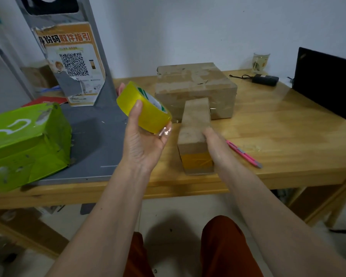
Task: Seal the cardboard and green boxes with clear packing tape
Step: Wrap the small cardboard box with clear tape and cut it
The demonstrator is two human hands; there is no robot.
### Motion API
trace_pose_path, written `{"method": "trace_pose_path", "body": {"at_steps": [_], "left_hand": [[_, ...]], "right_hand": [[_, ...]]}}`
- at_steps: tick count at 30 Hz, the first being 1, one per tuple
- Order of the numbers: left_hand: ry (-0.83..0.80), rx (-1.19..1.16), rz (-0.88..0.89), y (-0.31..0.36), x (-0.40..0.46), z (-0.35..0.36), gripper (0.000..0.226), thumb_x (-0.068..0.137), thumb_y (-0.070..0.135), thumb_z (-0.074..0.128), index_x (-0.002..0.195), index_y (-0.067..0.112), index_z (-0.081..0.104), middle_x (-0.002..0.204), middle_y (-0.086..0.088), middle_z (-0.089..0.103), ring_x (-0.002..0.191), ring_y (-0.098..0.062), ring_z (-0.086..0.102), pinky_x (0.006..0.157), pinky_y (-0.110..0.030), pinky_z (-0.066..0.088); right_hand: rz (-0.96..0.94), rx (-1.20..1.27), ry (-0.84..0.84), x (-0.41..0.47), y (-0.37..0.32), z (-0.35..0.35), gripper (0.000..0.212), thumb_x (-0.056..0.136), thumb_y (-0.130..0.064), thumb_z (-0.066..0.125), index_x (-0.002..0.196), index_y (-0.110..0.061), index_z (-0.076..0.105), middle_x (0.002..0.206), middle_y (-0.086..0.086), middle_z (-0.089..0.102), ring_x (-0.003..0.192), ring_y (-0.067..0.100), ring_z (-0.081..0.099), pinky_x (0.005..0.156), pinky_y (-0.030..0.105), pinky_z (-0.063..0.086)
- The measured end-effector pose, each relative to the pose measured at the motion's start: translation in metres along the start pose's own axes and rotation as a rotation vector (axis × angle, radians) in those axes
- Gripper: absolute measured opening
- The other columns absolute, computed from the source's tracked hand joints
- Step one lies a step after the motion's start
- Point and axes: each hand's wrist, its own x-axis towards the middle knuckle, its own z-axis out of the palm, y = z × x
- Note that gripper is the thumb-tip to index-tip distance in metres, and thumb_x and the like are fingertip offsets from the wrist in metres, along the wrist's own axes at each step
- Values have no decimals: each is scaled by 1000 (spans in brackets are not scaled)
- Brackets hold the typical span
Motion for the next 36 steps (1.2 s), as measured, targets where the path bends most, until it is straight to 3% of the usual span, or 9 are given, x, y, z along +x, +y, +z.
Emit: {"method": "trace_pose_path", "body": {"at_steps": [2, 9, 13, 17, 19, 22, 25, 31, 36], "left_hand": [[-10, 16, -22, 1, -1, 0, 69, 72, 41, 81, 134, 20, 58, 128, -9, 64, 116, -29, 60, 86, -36, 55], [-132, 121, -29, 18, -2, 0, 87, 56, 42, 86, 134, 18, 55, 126, -11, 66, 113, -30, 65, 77, -36, 56], [-296, 267, -154, 32, -1, -4, 102, 48, 48, 93, 138, 19, 53, 136, -15, 58, 116, -34, 59, 62, -31, 55], [-523, 404, -341, 27, -9, 10, 64, 45, 44, 95, 103, 23, 78, 111, -9, 71, 96, -27, 69, 63, -33, 58], [-563, 440, -385, 19, -13, 14, 62, 42, 37, 97, 99, 20, 78, 105, -7, 73, 93, -23, 71, 69, -36, 60], [-494, 345, -421, 8, -14, 12, 78, 45, 12, 95, 116, 8, 63, 106, -13, 71, 93, -26, 71, 69, -32, 60], [-321, 308, -442, -3, -19, 11, 36, 65, -3, 73, 100, -3, 62, 91, -16, 71, 87, -25, 72, 67, -25, 60], [-141, 240, -467, -11, -27, 14, 6, 73, 5, 68, 75, 2, 73, 81, -13, 71, 70, -18, 70, 65, -24, 60], [-77, 303, -332, -11, -30, 19, 11, 78, 12, 70, 85, 4, 68, 79, -11, 71, 74, -18, 69, 72, -30, 61]], "right_hand": [[76, 122, -8, -3, 0, 7, 38, 97, -41, 39, 124, -17, 53, 109, 5, 61, 96, 19, 56, 74, 32, 46], [23, 142, 78, -7, 3, 24, 63, 97, -55, 40, 148, -19, 32, 142, -1, 45, 128, 19, 43, 107, 39, 36], [-341, -12, 153, -19, -21, 5, 72, 94, -54, 47, 154, -28, 17, 160, -4, 20, 145, 15, 21, 117, 45, 25], [-456, 172, -208, -22, -57, -11, 39, 83, -35, 70, 119, -20, 63, 123, 2, 65, 120, 20, 57, 107, 48, 42], [-454, 229, -130, -16, -63, -15, 14, 80, -13, 73, 92, -20, 70, 97, 4, 73, 106, 27, 65, 99, 54, 47], [-487, 351, 42, -11, -64, -20, 25, 78, 8, 68, 81, -17, 68, 80, 2, 72, 90, 27, 69, 90, 51, 54], [-525, 426, 112, -12, -65, -29, 31, 79, 14, 62, 79, -16, 67, 67, -7, 70, 70, 12, 67, 75, 34, 56], [-525, 506, 158, -15, -67, -34, 31, 80, 12, 62, 80, -19, 67, 70, -6, 69, 73, 14, 66, 77, 35, 54], [-544, 478, 158, -21, -64, -32, 31, 81, 11, 61, 87, -18, 65, 71, -7, 69, 74, 10, 67, 75, 30, 55]]}}
